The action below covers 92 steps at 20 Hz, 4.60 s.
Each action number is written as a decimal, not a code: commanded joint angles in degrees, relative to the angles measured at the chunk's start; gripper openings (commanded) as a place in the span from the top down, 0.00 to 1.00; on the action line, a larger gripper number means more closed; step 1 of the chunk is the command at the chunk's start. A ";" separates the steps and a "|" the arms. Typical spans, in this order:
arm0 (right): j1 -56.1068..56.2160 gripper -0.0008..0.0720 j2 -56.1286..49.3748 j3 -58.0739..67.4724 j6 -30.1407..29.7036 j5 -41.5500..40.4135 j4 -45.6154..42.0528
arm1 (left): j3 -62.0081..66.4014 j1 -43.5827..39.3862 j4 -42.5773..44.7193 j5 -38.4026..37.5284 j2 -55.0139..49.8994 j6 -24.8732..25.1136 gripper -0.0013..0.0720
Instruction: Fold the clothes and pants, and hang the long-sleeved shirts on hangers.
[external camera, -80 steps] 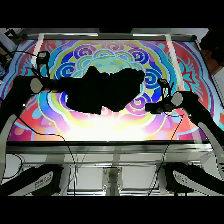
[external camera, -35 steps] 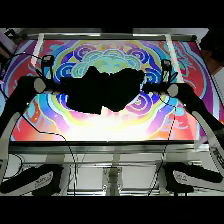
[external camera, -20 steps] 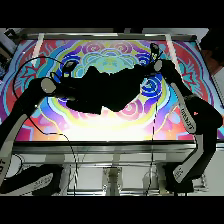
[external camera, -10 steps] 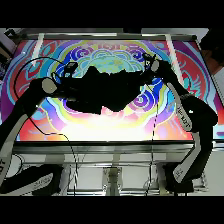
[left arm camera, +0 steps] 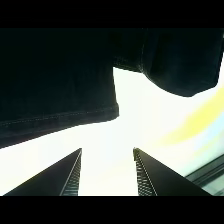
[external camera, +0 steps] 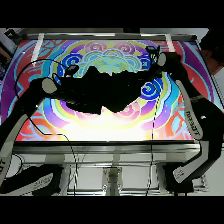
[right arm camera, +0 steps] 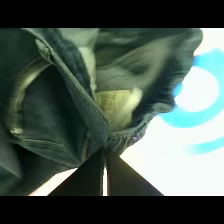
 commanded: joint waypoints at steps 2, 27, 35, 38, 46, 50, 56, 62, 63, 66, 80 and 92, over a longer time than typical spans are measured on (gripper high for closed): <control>-3.08 0.93 11.76 0.07 -1.55 3.37 -11.13 | -0.02 0.02 -0.02 -0.57 0.00 -0.02 0.49; 0.92 0.33 -3.04 -9.16 4.15 -20.02 9.86 | -0.02 0.04 0.44 -3.15 0.00 -0.83 0.49; 0.68 0.90 -7.26 -2.86 8.20 -20.20 7.19 | -0.02 0.02 0.44 -3.13 0.00 -0.85 0.49; -0.04 0.93 -7.06 1.29 6.60 -15.15 5.51 | -0.02 0.04 0.44 -3.13 0.00 -0.83 0.49; -7.65 0.93 7.21 15.28 -5.38 12.20 -10.27 | 0.02 3.32 0.63 -3.08 1.55 -0.87 0.49; -15.80 0.93 15.76 14.19 -5.55 18.05 -10.14 | 0.02 5.60 0.66 -3.10 4.98 -0.85 0.49; -26.56 0.93 25.42 -1.75 -5.49 21.73 -9.86 | 0.02 8.07 0.85 -3.19 9.25 -0.63 0.49; -42.38 0.93 41.77 -30.62 -5.92 8.87 -10.71 | 0.02 8.44 0.35 -4.92 9.40 2.84 0.49; -44.78 0.93 43.98 -35.06 -6.21 6.82 -10.71 | 0.02 8.17 0.17 -4.96 9.38 4.90 0.49; -49.09 0.93 48.06 -46.38 -6.93 2.19 -6.93 | 0.02 4.72 0.20 -4.74 7.98 12.59 0.46; -49.27 0.93 48.17 -56.72 -7.37 -3.21 0.94 | 1.05 -27.08 10.54 18.60 -14.80 10.56 0.06; -49.27 0.93 48.17 -56.72 -7.56 -5.07 2.82 | 1.07 -31.41 15.72 20.35 -19.41 4.31 0.13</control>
